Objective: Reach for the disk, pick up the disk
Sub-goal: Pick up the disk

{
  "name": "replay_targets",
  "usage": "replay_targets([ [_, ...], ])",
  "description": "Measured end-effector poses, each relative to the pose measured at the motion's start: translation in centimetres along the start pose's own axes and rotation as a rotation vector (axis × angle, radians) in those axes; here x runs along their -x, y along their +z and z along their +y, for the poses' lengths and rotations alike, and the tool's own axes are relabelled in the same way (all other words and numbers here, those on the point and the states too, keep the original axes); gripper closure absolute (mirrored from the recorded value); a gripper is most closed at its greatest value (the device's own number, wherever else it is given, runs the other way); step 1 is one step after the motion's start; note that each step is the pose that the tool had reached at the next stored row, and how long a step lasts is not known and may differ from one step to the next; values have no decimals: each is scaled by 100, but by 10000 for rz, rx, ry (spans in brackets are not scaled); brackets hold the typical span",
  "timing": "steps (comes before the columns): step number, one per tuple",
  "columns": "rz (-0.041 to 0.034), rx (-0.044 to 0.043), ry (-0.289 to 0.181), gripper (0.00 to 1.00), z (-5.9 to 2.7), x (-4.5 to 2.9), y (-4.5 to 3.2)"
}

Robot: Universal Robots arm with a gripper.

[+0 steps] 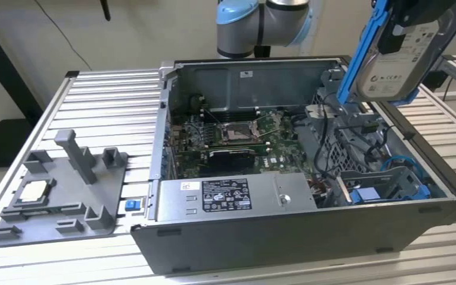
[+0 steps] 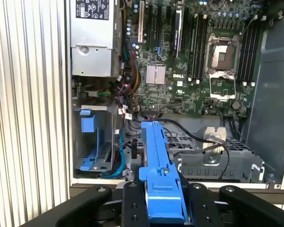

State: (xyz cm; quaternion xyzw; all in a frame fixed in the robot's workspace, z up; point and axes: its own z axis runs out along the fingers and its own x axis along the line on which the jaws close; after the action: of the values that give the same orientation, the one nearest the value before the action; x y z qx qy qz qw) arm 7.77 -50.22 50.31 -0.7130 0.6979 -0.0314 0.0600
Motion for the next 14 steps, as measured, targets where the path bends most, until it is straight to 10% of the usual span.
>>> replay_targets([
  [14, 1, 0, 0, 100, 5, -270, -9],
])
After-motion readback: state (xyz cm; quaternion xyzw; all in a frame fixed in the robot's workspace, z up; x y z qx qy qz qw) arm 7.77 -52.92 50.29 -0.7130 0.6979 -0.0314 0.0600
